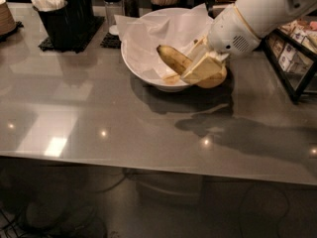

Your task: Pick banana from white bowl

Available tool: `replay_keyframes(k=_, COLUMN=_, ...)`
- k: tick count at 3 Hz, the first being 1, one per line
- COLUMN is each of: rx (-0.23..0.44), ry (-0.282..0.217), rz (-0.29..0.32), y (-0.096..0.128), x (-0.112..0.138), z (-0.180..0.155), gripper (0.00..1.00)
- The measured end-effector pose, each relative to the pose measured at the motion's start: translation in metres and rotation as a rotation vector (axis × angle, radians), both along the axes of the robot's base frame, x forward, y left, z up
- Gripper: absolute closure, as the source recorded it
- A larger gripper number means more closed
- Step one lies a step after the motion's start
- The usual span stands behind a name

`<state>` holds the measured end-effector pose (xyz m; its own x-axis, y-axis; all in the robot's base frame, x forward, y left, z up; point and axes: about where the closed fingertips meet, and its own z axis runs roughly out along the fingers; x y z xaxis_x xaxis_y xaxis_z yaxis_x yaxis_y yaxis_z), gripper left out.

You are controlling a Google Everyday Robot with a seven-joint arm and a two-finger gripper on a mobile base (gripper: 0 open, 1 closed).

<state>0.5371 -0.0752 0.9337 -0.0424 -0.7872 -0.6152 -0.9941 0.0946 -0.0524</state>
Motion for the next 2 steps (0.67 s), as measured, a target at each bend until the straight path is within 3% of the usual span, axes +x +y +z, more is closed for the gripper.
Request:
replay_keyframes(k=1, rx=0.208, ry=-0.051, rz=0.029, y=0.014, x=-0.026, z=-0.023, gripper=1.00)
replay_keyframes(k=2, rx=0.282, ry=-0.124, rz=-0.031, y=-0.005, x=-0.026, z=-0.015, gripper=1.00)
